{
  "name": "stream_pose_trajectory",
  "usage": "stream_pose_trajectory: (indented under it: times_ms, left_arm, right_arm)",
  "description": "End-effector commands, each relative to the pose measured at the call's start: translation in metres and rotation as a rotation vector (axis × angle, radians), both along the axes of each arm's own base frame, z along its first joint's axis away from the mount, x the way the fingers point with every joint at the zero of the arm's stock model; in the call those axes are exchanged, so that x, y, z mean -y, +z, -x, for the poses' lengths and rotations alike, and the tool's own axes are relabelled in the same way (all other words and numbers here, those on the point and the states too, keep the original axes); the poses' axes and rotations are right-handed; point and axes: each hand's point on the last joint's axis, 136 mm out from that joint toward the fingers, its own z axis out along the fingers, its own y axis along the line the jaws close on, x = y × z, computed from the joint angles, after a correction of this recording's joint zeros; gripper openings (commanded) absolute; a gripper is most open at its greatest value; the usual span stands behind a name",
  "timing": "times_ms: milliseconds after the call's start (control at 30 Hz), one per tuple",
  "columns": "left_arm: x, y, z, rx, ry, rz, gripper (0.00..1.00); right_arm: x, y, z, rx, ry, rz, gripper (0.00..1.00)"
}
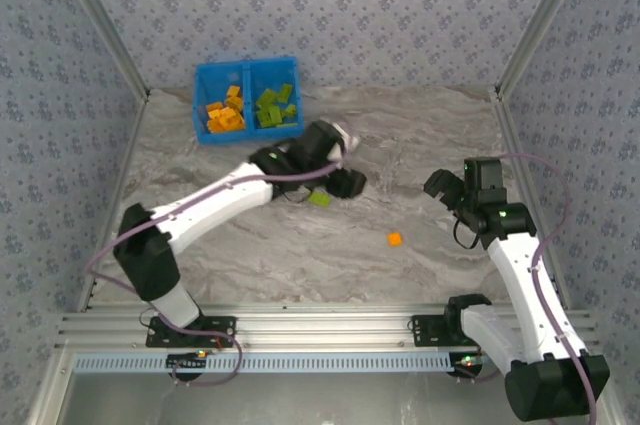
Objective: Sort the legos into containers by color
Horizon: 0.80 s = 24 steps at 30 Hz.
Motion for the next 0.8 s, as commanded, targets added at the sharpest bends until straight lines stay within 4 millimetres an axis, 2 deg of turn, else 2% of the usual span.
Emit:
stream_pose_trajectory:
  times_ms: [0, 67, 200, 367, 500, 667, 767]
  left_arm:
    - [0.037, -0.022, 0.037, 0.048, -0.207, -0.052, 0.7]
    - [0.052, -0.045, 0.049, 0.021, -0.274, -0.096, 0.7]
    - [0.074, -0.078, 0.055, -0.039, -0.352, -0.117, 0.73]
    - [0.091, -0.105, 0.054, -0.012, -0.401, -0.182, 0.82]
    - [0.108, -0.117, 0.056, 0.01, -0.437, -0.206, 0.88]
    - [0.116, -0.147, 0.057, 0.005, -0.435, -0.275, 0.9]
    - [0.115, -0.161, 0.056, 0.002, -0.421, -0.302, 0.86]
  right_arm:
    - [0.008, 0.014, -0.003, 0.035, 0.012, 0.004, 1.0]
    - [0.012, 0.015, -0.002, 0.037, -0.004, -0.014, 1.0]
    - [0.013, 0.014, 0.0, 0.053, -0.018, -0.056, 1.0]
    - [0.014, 0.011, 0.008, 0.056, -0.033, -0.071, 1.0]
    - [0.016, 0.011, 0.012, 0.055, -0.042, -0.07, 1.0]
    - [0.016, 0.012, 0.012, 0.056, -0.041, -0.077, 1.0]
    - [0.016, 0.011, 0.013, 0.05, -0.042, -0.077, 1.0]
